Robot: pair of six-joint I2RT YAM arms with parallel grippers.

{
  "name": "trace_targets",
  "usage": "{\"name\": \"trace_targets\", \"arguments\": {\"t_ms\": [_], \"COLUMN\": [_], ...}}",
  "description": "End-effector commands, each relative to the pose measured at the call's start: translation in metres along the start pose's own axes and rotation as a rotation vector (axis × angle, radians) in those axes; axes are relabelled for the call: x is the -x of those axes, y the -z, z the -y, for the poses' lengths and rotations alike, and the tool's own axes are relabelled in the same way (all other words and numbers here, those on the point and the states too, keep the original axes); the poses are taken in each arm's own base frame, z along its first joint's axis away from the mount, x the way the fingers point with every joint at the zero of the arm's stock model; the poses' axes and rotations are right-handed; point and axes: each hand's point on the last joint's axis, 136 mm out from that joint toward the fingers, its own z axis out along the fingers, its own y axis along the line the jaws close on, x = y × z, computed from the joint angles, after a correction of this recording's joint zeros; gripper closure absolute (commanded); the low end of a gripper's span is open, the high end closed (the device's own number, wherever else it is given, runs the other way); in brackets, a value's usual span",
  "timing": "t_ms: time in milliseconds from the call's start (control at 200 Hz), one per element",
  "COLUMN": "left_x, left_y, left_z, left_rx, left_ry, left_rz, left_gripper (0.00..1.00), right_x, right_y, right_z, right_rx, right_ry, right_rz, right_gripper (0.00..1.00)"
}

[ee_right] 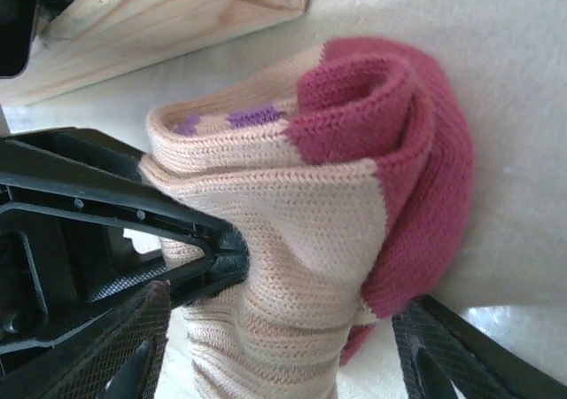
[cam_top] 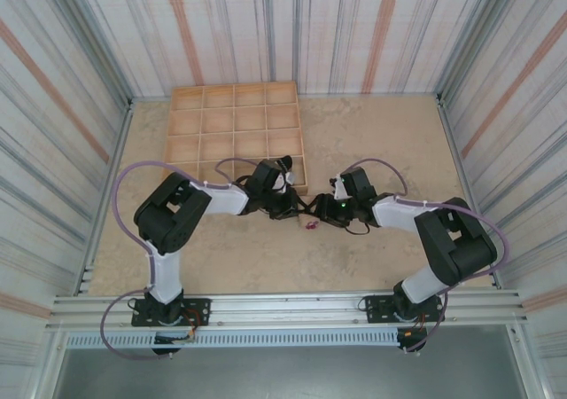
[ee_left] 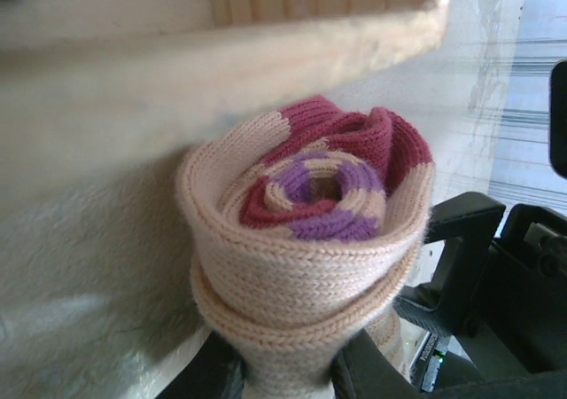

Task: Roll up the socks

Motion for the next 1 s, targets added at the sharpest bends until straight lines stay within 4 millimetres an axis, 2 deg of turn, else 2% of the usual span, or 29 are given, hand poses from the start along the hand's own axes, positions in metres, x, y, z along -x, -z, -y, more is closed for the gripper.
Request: {"name": "trace_targets", "arguments": {"t_ms": [0,115,281,371,476,591,741,852,932,957,997], "left_x": [-0.032,-0.032,-0.032,-0.031,-0.032,-0.032,-0.029,-0.027,-0.026,-0.024,-0.023], "left_y": [-0.014,-0.013,-0.013,-0.011,-0.011,-0.009,0.001,0.015,0.03,0.036,0.046], "left_z": [-0.056,-0.057,-0.06,-0.062,-0.063,-0.064,-0.054,-0.043,-0.035,-0.033,-0.031], "left_rx": [0.154,0.151,0.153,0.16,0.146,0.125,0.106,0.115,0.143,0.164,0.2], "left_ry": [0.113,0.115,0.122,0.134,0.15,0.168,0.152,0.122,0.08,0.067,0.043], "left_rz": [-0.099,-0.094,-0.088,-0.081,-0.077,-0.063,-0.033,-0.006,0.015,0.026,0.04], "left_gripper": [0.89,0.88,0.8,0.68,0.47,0.36,0.31,0.26,0.15,0.03,0.01], "right_x": [-0.015,-0.024,-0.035,-0.04,-0.043,-0.044,-0.039,-0.032,-0.026,-0.024,-0.021], "right_y": [-0.016,-0.022,-0.024,-0.026,-0.026,-0.025,-0.02,-0.011,-0.003,0.0,0.003], "right_z": [0.033,0.039,0.045,0.05,0.052,0.053,0.042,0.029,0.02,0.016,0.011], "right_rx": [-0.129,-0.15,-0.177,-0.18,-0.179,-0.182,-0.157,-0.142,-0.137,-0.132,-0.128], "right_ry": [0.058,0.049,0.053,0.047,0.043,0.046,0.057,0.066,0.067,0.068,0.067], "right_rz": [-0.038,-0.048,-0.054,-0.065,-0.07,-0.064,-0.049,-0.03,-0.015,-0.01,-0.007], "right_gripper": [0.36,0.48,0.62,0.72,0.8,0.9,1.0,1.0,1.0,1.0,1.0]}}
